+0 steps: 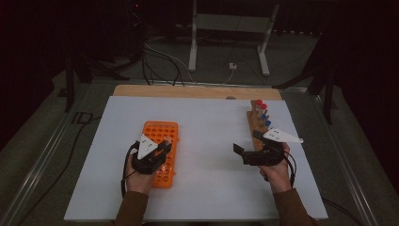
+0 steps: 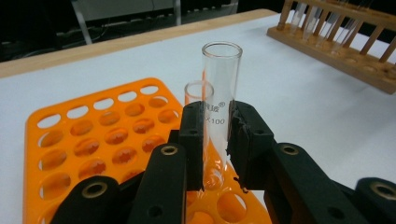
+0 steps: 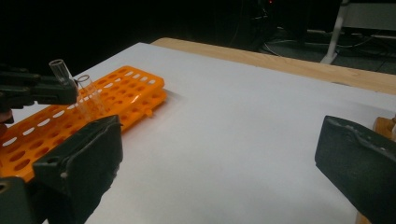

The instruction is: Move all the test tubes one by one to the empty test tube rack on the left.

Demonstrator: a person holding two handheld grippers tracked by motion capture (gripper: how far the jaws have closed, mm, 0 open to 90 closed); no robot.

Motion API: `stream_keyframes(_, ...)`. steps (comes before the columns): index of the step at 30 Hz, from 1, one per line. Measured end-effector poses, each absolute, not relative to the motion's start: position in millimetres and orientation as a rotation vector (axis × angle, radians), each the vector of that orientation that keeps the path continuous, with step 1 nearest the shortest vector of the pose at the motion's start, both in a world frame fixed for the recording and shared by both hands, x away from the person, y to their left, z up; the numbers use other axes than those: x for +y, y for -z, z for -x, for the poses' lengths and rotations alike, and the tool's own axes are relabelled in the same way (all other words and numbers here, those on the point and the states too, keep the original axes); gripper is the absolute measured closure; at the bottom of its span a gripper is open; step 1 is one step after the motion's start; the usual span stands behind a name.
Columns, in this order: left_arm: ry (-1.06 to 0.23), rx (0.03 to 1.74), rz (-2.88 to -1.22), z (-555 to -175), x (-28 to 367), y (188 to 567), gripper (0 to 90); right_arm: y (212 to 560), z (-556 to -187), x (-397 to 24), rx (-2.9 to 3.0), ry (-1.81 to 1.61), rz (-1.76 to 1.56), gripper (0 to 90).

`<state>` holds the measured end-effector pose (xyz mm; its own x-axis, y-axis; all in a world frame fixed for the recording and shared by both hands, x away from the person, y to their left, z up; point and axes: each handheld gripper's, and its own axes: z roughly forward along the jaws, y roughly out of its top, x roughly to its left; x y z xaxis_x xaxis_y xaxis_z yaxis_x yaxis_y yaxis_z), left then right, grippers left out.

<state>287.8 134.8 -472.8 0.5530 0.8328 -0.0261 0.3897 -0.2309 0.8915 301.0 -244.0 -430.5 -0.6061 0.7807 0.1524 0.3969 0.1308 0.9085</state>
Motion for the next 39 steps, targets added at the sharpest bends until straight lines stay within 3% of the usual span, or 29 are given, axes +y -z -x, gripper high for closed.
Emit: stream_keyframes(39, -0.573, 1.128, -2.015, -293.4, 119.9, 484.7, 76.5, 431.6, -300.4, -240.7, 2.093, -1.471, -1.113, 1.4)
